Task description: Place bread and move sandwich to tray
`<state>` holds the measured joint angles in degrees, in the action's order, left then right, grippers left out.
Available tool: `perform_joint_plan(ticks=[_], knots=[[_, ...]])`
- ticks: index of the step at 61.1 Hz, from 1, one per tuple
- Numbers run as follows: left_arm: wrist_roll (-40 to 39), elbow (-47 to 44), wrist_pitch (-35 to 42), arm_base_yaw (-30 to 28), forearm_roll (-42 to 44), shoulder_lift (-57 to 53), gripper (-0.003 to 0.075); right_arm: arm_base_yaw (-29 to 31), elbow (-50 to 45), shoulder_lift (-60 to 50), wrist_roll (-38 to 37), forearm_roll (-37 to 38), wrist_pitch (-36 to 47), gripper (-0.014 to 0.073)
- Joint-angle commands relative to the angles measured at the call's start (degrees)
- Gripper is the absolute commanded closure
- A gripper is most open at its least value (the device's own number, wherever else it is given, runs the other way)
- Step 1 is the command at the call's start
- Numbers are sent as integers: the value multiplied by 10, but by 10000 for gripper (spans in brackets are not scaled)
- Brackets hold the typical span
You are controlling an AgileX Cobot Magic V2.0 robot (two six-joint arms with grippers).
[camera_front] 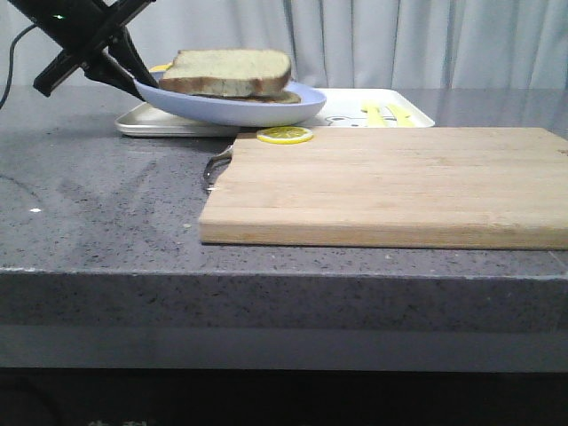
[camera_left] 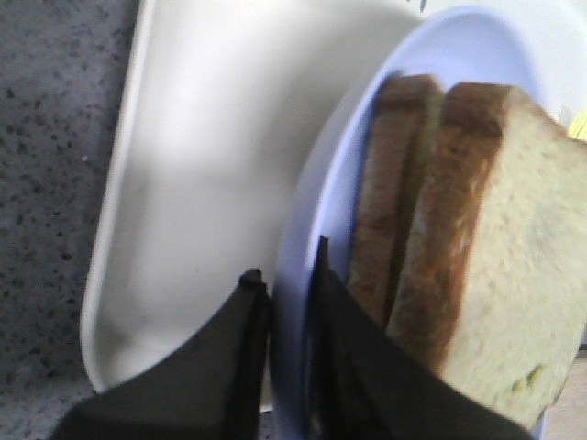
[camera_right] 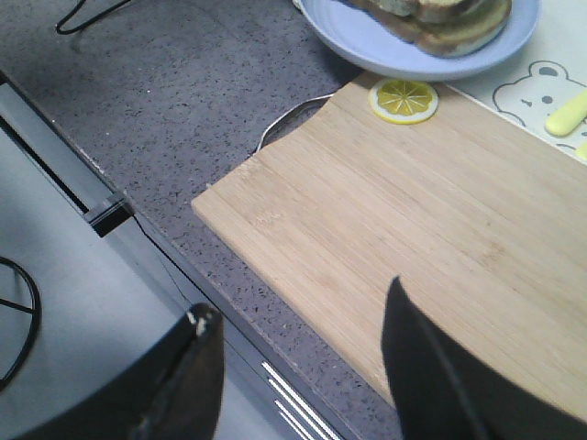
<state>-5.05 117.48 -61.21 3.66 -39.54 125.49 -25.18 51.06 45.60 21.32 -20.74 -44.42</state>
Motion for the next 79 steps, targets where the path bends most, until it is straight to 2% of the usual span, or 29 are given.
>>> perform_joint_plan(ticks=[1,7,13,27,38,50,62,72,79], knots=[[-6,24,16,3,-46,-46,524,4,15,-5,1,-9,36,179],[-6,24,16,3,-46,-46,437,4,15,-5,1,-9,36,179],[-5,24,13,3,-46,-46,403,4,15,-5,1,-9,36,179],[58,24,-10,1,-31,-66,405,4,15,-5,1,-9,36,179],[60,21,-36,1,55,-109,405,4,15,-5,1,-9,36,179],[75,9,-54,3,107,-177,405,4,15,-5,1,-9,36,179],[100,-102,-13,24,171,-287,405,4,15,-5,1,-9,36,179],[138,-255,61,63,182,-400,405,4,15,-5,1,-9,36,179],[162,-370,89,114,191,-484,405,4,15,-5,1,-9,36,179]])
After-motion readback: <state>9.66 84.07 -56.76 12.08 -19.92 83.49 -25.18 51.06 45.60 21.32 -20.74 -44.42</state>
